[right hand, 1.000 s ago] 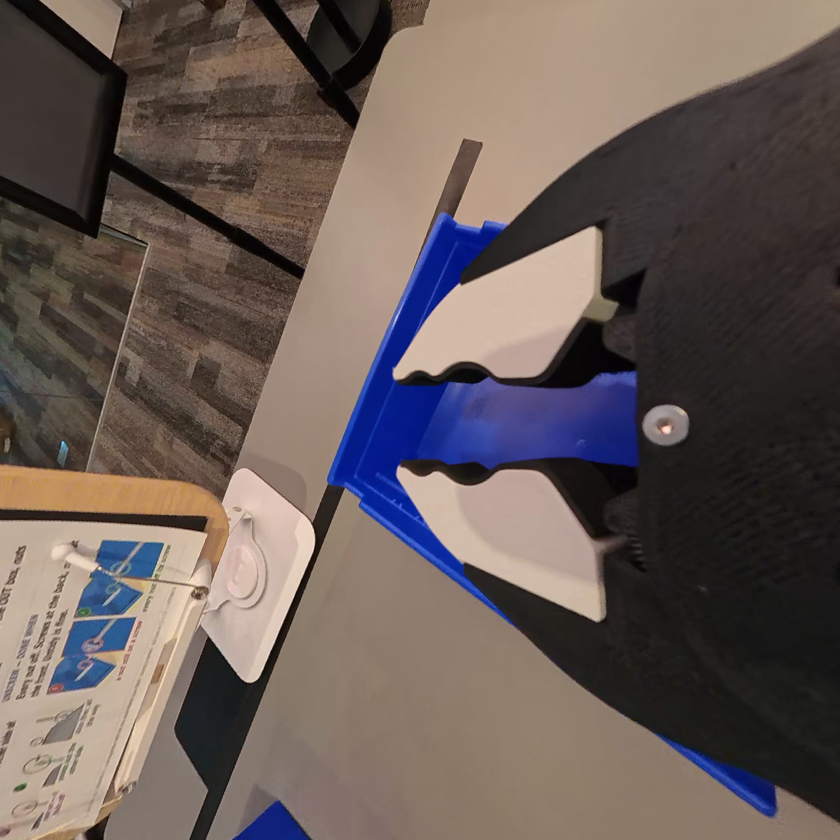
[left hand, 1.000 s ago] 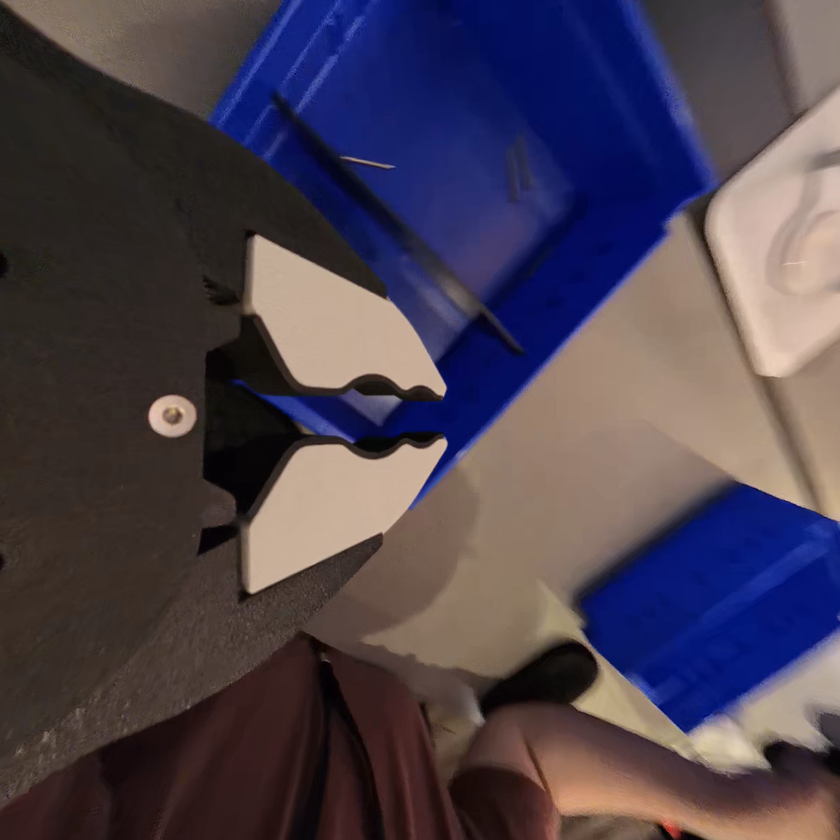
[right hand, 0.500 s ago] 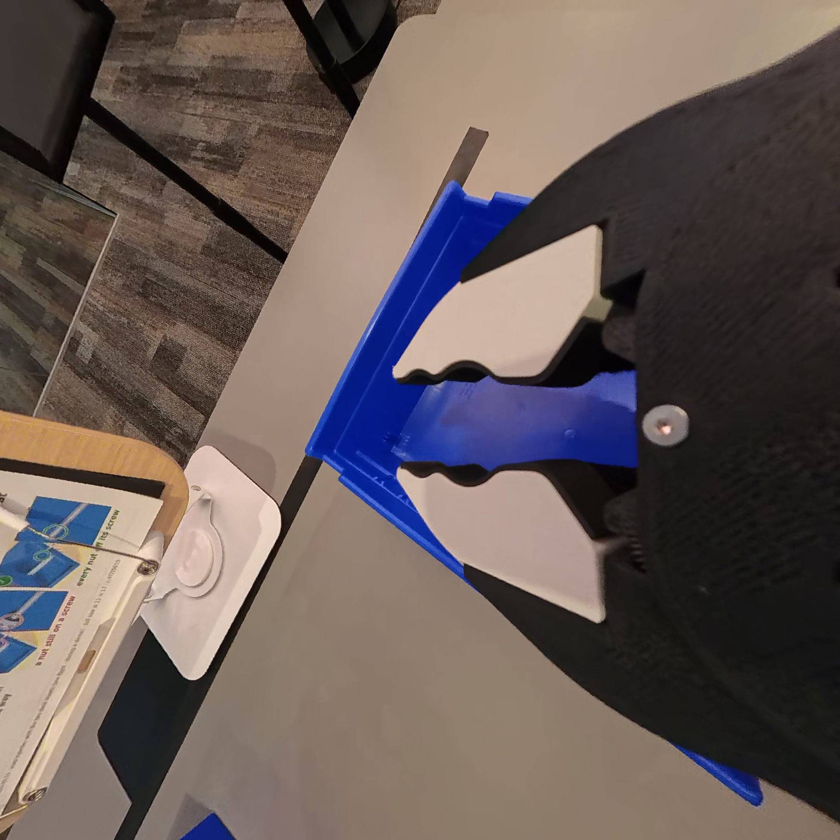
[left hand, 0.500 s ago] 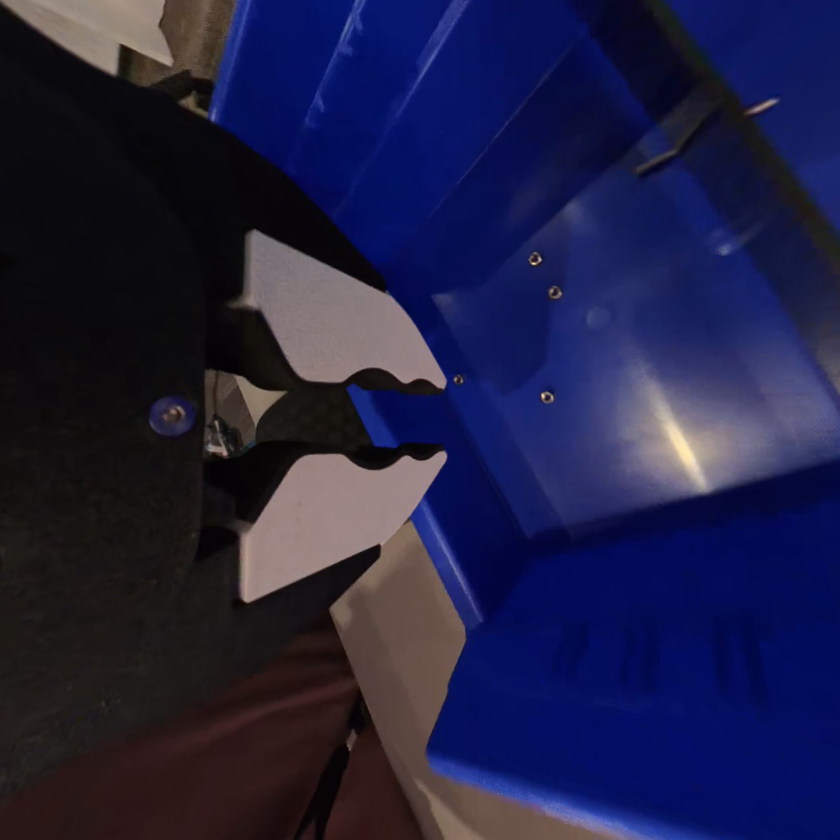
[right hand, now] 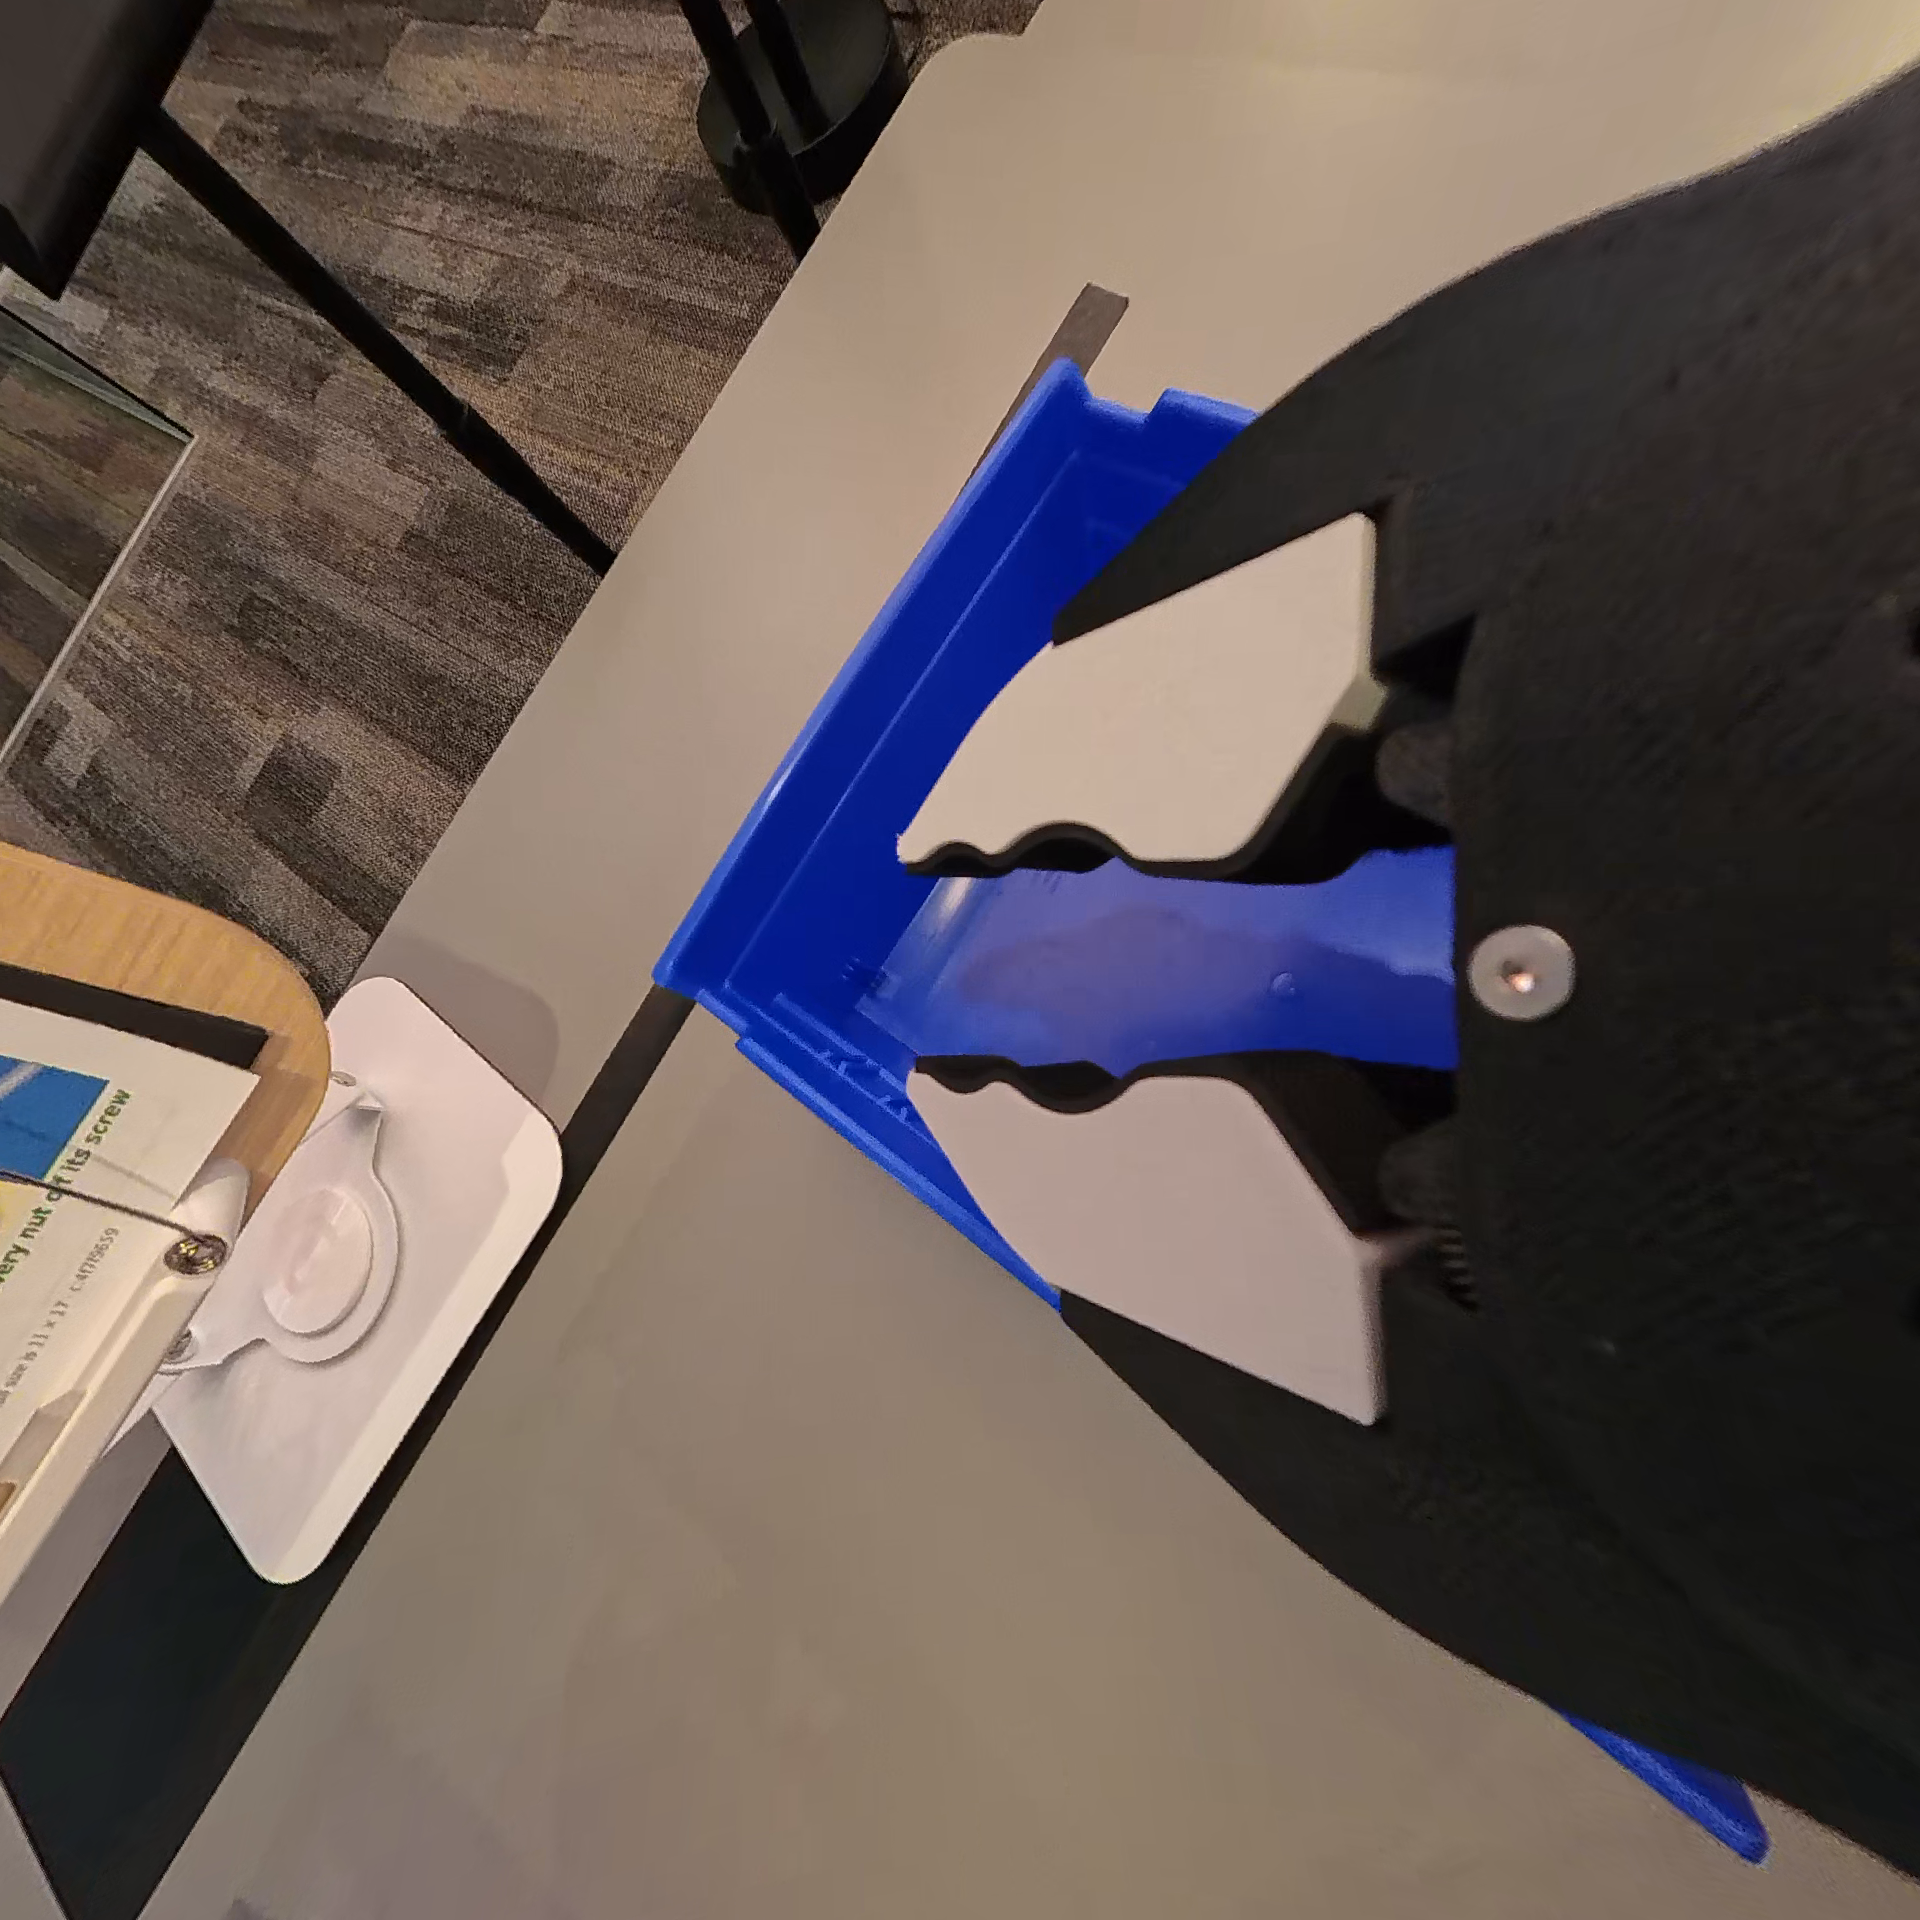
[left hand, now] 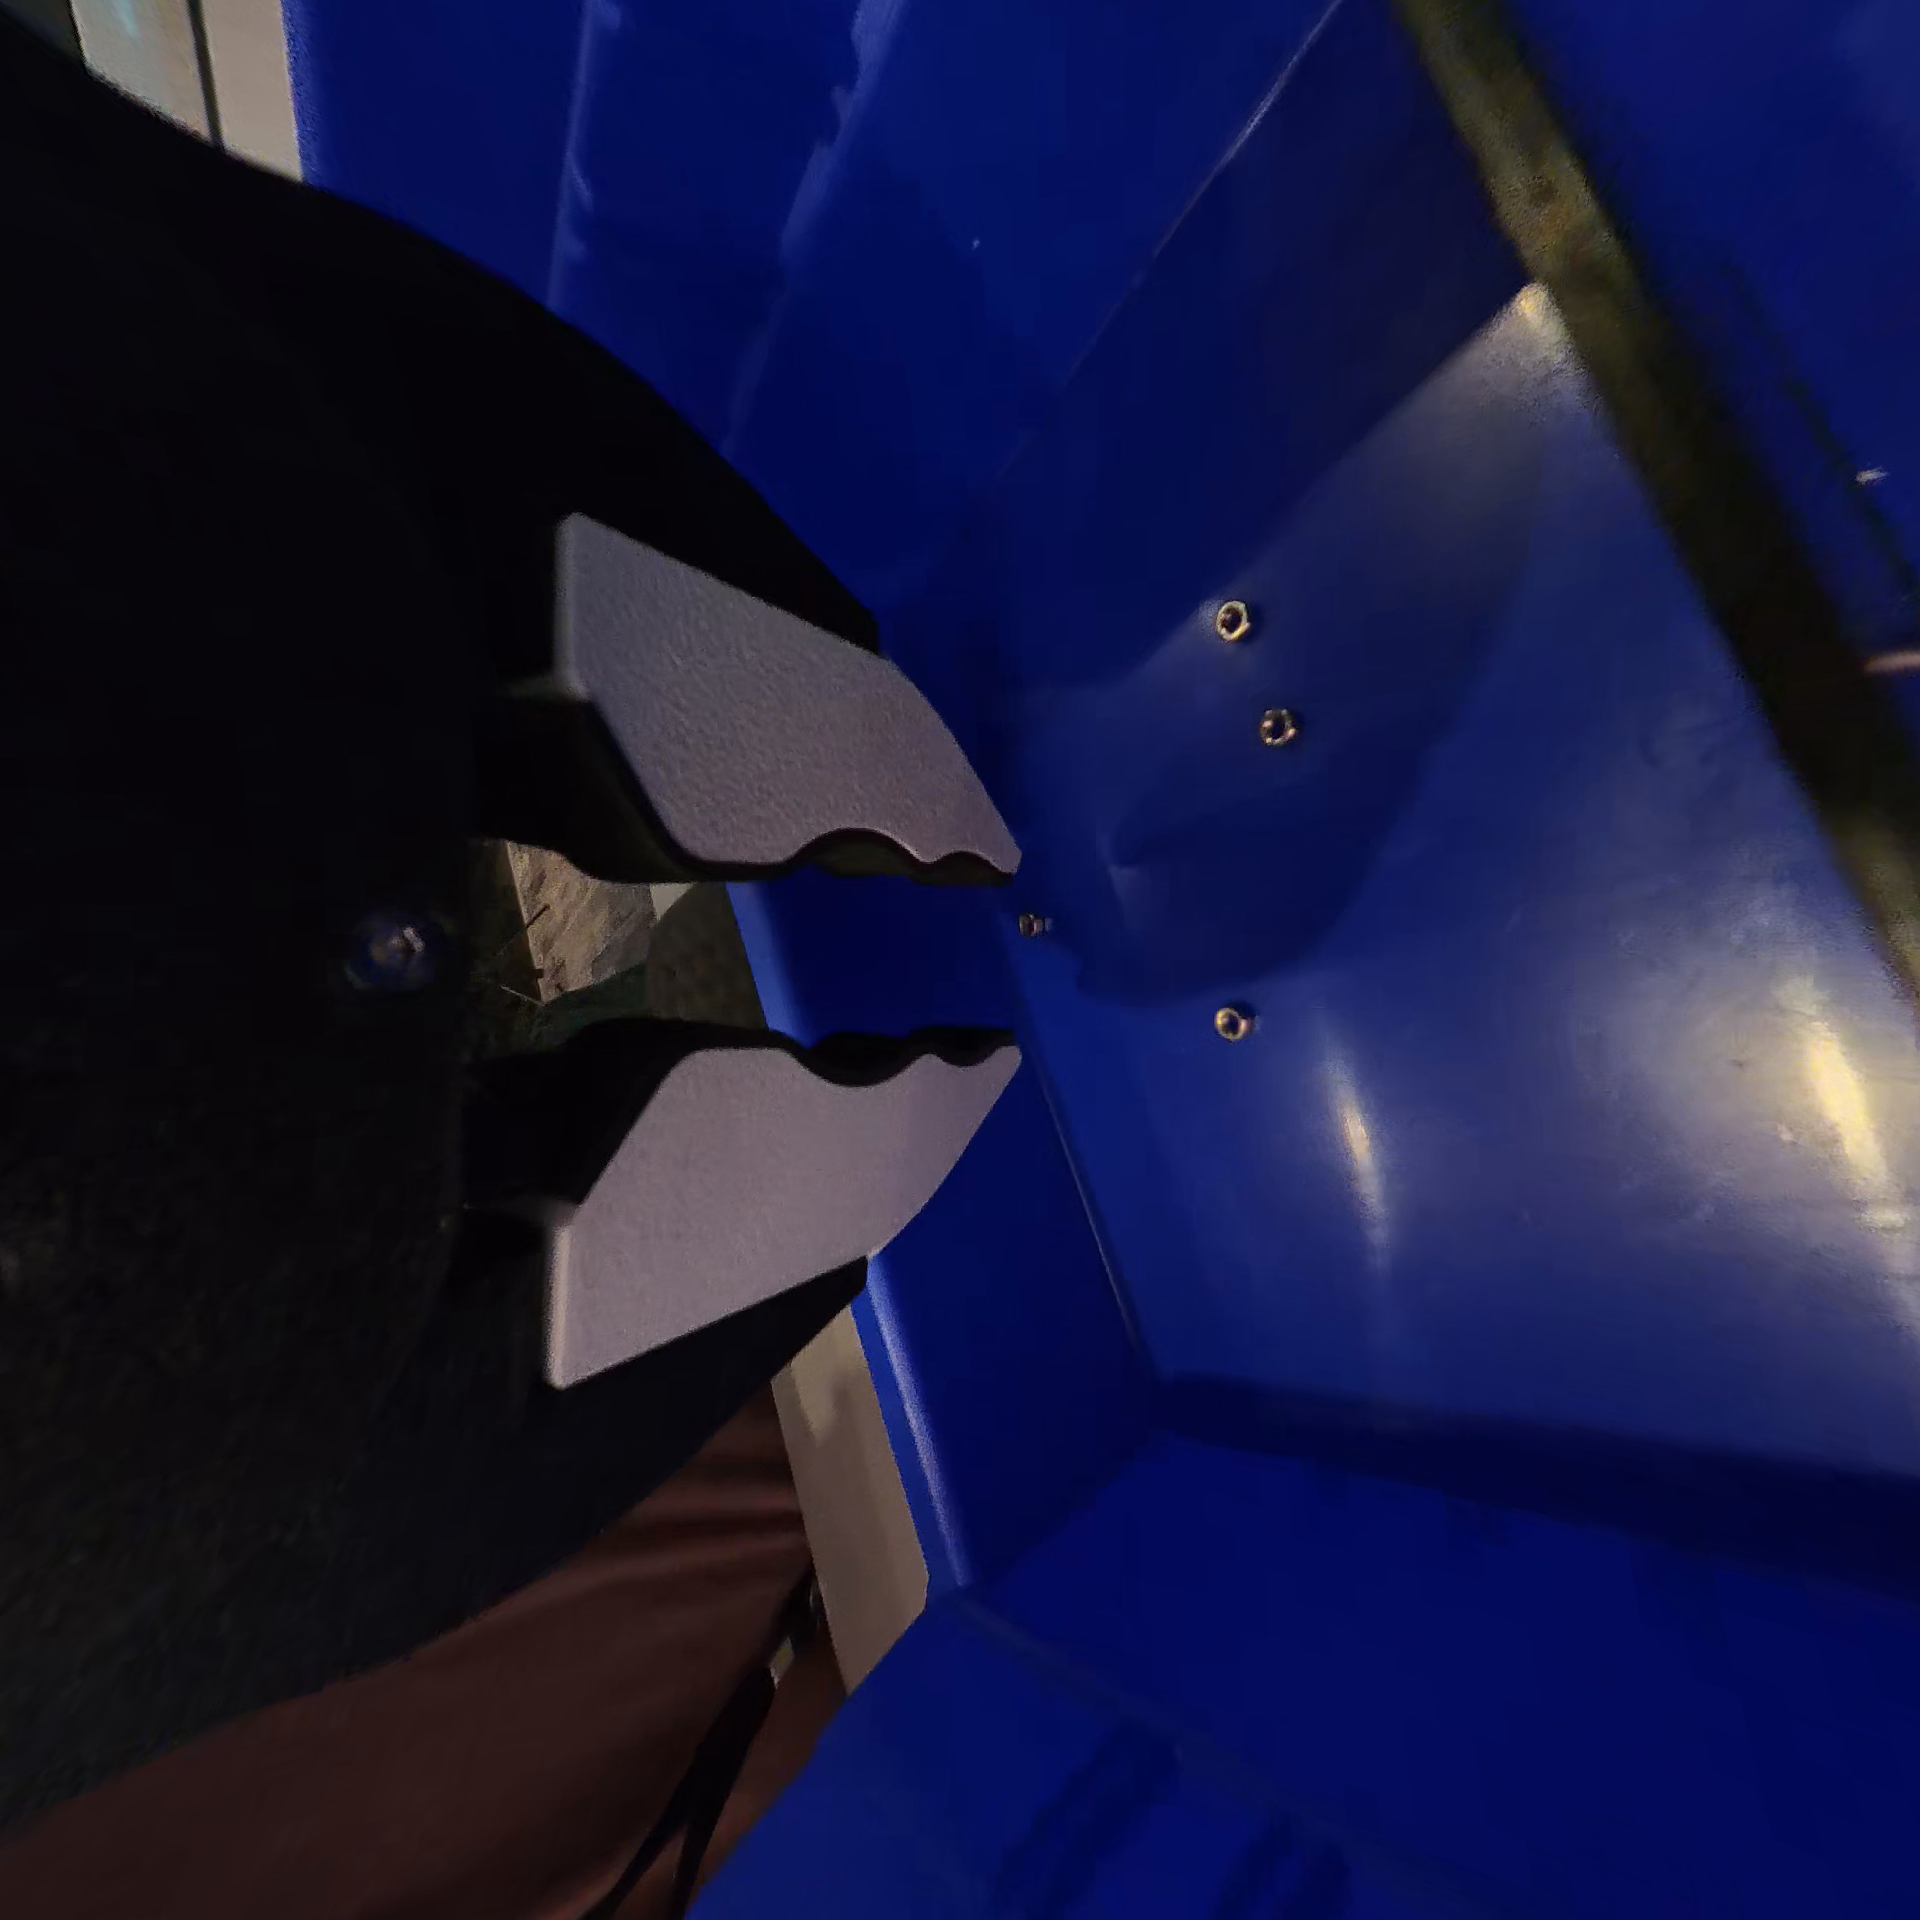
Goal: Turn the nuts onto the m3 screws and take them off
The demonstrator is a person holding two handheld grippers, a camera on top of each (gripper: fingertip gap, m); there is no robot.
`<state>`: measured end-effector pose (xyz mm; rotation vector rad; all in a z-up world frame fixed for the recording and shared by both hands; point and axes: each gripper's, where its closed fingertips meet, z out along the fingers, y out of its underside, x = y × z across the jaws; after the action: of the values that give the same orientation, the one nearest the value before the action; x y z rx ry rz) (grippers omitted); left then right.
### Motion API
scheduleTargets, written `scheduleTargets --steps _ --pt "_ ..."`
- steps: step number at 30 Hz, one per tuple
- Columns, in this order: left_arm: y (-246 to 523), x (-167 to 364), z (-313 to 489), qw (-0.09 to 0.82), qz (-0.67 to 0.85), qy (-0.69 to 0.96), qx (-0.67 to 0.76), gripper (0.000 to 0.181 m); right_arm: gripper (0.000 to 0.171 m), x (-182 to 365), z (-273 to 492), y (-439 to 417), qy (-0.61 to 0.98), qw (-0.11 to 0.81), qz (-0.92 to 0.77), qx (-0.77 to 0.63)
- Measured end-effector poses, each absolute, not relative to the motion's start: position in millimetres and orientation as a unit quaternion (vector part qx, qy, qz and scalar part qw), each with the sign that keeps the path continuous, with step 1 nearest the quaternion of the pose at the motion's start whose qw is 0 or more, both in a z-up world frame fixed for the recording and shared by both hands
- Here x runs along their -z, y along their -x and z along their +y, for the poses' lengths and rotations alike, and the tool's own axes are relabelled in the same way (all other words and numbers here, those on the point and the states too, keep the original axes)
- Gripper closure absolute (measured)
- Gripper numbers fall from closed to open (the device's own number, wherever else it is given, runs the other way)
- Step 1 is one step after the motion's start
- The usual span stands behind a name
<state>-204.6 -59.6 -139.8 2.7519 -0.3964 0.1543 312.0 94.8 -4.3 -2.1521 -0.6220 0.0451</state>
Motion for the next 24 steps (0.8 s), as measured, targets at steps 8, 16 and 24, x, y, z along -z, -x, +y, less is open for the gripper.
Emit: scheduleTargets --steps 8,16,24 --pt "208 149 -67 0.191 -0.131 -0.971 -0.054 0.157 0.137 12 95 -305 0.868 0.422 -0.262 -0.015" --pt "215 155 -72 0.196 -0.130 -0.971 -0.049 0.163 0.136 20 95 -300 0.872 0.407 -0.271 -0.014" --pt "213 155 -72 0.201 -0.116 -0.972 -0.046 0.158 0.135 25 95 -299 0.876 0.397 -0.274 -0.010"
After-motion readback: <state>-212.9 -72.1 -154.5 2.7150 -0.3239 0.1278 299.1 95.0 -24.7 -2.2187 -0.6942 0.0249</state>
